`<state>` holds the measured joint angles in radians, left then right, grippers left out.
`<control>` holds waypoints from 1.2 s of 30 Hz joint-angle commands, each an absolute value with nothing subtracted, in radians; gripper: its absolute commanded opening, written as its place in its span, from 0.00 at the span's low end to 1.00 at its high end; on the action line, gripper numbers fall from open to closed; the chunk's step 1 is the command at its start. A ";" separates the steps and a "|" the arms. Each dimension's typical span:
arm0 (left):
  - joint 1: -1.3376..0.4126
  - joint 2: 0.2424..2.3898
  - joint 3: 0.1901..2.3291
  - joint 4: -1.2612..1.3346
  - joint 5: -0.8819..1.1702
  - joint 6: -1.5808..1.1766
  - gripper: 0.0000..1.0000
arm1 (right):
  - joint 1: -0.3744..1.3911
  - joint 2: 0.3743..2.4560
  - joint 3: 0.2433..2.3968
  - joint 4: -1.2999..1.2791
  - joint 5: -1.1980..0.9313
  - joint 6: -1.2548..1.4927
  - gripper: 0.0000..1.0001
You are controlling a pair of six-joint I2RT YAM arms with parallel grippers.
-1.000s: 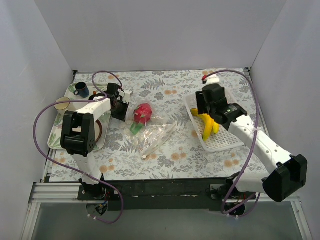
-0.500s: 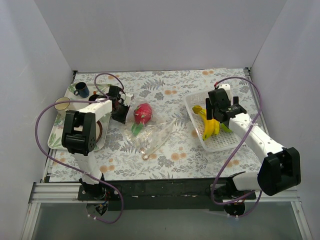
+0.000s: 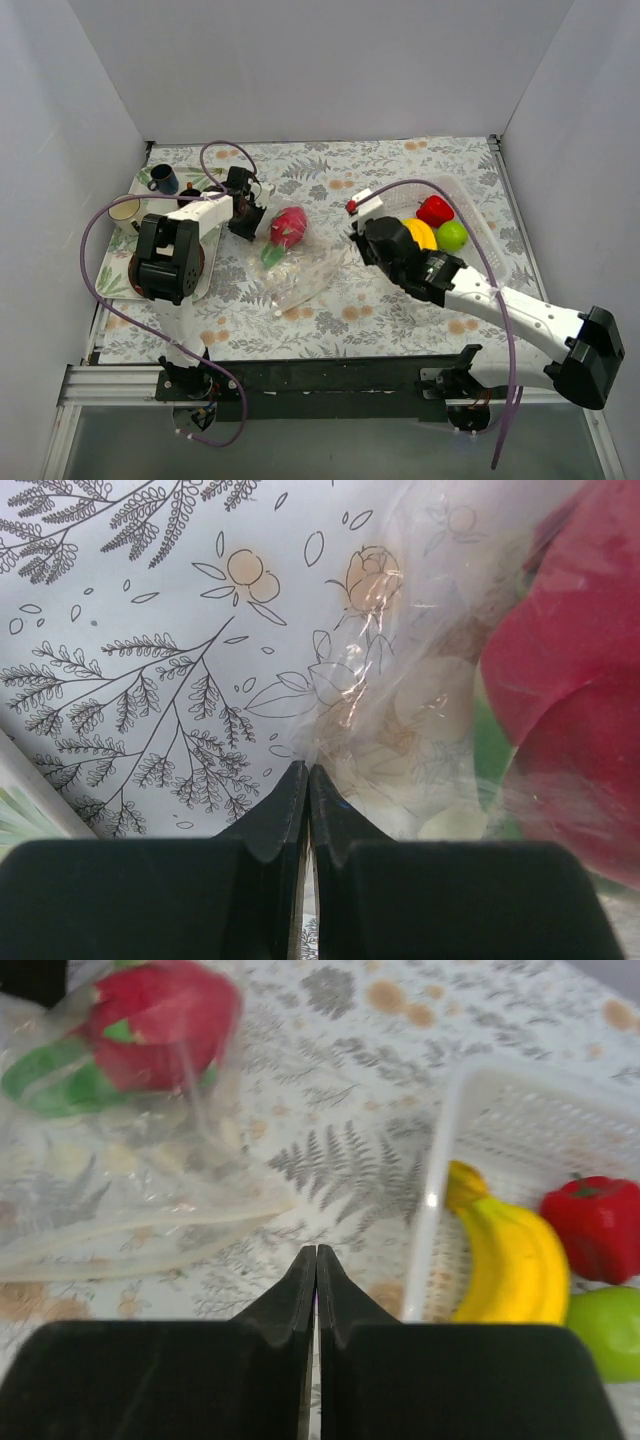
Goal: Open the zip-top bag and remove the fake food
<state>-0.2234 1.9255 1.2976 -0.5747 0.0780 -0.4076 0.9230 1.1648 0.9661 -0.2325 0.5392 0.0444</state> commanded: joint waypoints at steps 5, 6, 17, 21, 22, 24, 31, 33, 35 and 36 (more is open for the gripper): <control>-0.247 1.951 1.269 -0.571 0.058 -0.405 0.00 | 1.029 1.261 0.782 0.069 0.304 0.084 0.01; -0.247 1.948 1.264 -0.571 0.061 -0.405 0.00 | 1.029 1.272 0.778 0.107 0.292 0.084 0.01; -0.249 1.893 1.221 -0.578 0.080 -0.417 0.00 | 1.029 1.583 0.899 0.219 0.238 0.068 0.01; -0.249 1.879 1.201 -0.578 0.087 -0.411 0.00 | 1.029 1.660 0.933 0.245 0.230 0.071 0.01; -0.247 1.879 1.200 -0.578 0.100 -0.413 0.00 | 1.029 1.686 0.939 0.255 0.227 0.068 0.01; -0.249 1.879 1.203 -0.584 0.115 -0.417 0.00 | 1.028 1.712 0.962 0.290 0.229 0.061 0.01; -0.311 1.849 1.166 -0.630 0.178 -0.442 0.00 | 1.025 1.832 1.041 0.365 0.268 0.075 0.76; -0.340 1.830 1.146 -0.638 0.189 -0.446 0.00 | 1.025 1.845 1.057 0.379 0.299 0.069 0.78; -0.383 1.821 1.121 -0.644 0.195 -0.451 0.00 | 1.025 1.867 1.080 0.391 0.331 0.060 0.79; -0.397 1.818 1.115 -0.655 0.208 -0.449 0.00 | 1.025 1.871 1.083 0.399 0.347 0.054 0.79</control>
